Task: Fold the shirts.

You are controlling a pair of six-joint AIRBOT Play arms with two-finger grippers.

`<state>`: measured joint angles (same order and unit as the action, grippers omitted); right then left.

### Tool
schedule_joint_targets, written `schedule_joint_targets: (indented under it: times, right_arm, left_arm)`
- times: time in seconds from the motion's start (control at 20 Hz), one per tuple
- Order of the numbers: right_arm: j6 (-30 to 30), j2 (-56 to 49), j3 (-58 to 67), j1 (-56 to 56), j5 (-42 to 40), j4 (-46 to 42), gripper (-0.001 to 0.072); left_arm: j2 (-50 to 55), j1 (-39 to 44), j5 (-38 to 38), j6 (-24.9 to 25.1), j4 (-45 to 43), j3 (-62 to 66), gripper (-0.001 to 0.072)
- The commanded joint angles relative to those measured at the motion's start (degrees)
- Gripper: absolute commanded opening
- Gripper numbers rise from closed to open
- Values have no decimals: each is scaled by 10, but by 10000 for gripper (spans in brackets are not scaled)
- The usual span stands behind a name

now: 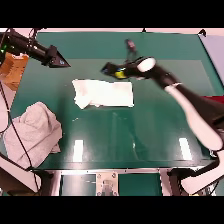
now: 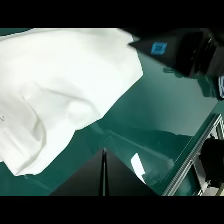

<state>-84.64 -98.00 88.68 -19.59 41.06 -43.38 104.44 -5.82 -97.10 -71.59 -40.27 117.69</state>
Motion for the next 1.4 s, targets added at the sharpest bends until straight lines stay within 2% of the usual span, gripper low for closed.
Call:
schedule_joint_targets:
  times: [0.0,0.15,0.3,0.6,0.65,0.7,0.75,1.0,1.35]
  right_arm:
    - [-26,48,-28,147,197,-86,570]
    - [-24,47,-116,216,210,-66,601]
    - [30,12,-178,203,174,21,601]
    - [109,-98,-125,115,155,188,596]
    - [115,-102,-107,110,153,189,450]
    - [124,-102,-87,108,155,189,72]
    - [123,-102,-63,109,165,189,16]
    - [99,-39,84,187,232,189,15]
    - [37,89,150,461,303,186,14]
  left_arm:
    - [0,0,-10,1,0,0,25]
    - [0,0,-9,1,0,0,25]
    - [0,0,-9,1,0,0,25]
    - [0,0,-13,-5,0,0,25]
    - [0,0,-18,-6,0,-1,25]
    - [0,0,-22,-6,0,-4,25]
    - [-1,0,-24,-6,0,-9,25]
    - [-1,0,-26,-6,0,-30,25]
    - [-1,0,-23,-5,0,-30,25]
